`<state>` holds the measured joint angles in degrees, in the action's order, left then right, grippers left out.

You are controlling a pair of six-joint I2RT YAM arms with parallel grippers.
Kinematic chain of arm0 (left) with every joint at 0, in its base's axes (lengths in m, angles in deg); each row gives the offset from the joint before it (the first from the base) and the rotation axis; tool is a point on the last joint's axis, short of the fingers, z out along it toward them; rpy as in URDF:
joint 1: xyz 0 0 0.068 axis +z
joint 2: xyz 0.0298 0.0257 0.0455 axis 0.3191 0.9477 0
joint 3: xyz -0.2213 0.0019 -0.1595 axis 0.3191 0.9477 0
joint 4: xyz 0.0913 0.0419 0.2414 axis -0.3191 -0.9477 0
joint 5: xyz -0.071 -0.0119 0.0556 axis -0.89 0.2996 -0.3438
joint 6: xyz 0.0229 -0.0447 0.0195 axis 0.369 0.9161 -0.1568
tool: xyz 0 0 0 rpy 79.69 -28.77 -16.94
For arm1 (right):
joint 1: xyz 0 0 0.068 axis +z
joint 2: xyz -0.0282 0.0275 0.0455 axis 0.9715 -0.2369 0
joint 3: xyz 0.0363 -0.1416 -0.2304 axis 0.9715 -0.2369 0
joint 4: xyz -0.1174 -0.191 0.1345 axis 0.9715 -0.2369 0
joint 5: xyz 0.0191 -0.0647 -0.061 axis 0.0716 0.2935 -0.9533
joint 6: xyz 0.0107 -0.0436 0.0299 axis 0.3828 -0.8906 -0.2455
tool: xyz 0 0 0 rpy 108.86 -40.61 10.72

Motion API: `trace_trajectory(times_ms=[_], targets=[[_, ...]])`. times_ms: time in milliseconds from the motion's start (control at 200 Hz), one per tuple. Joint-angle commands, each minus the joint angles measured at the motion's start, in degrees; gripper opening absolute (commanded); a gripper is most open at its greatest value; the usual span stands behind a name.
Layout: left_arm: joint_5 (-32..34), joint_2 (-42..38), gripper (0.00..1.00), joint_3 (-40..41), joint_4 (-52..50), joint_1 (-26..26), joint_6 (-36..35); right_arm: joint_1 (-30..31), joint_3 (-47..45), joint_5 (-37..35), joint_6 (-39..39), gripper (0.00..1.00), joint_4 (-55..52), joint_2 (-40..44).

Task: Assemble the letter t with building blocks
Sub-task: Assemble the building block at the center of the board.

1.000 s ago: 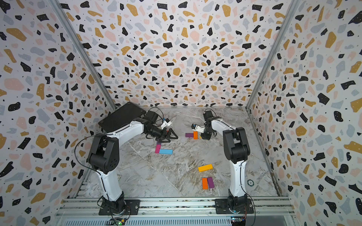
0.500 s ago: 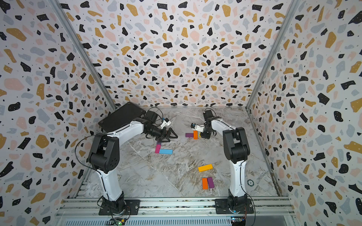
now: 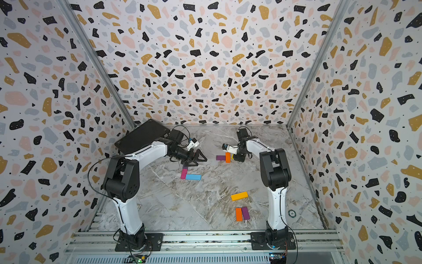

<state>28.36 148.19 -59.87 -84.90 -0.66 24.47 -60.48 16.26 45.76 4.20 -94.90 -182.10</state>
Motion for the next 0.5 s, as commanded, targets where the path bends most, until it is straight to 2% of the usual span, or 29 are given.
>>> trace_trajectory(times_ms=[0,496], targets=[[-0.9,0.7,1.0,-0.1,1.2,0.4,-0.1,0.2,0.6,1.3,-0.2,0.33,-1.2,-0.7],[-0.8,0.8,1.0,0.0,1.2,0.5,0.0,0.7,0.7,1.4,0.4,0.34,-2.4,-1.0]])
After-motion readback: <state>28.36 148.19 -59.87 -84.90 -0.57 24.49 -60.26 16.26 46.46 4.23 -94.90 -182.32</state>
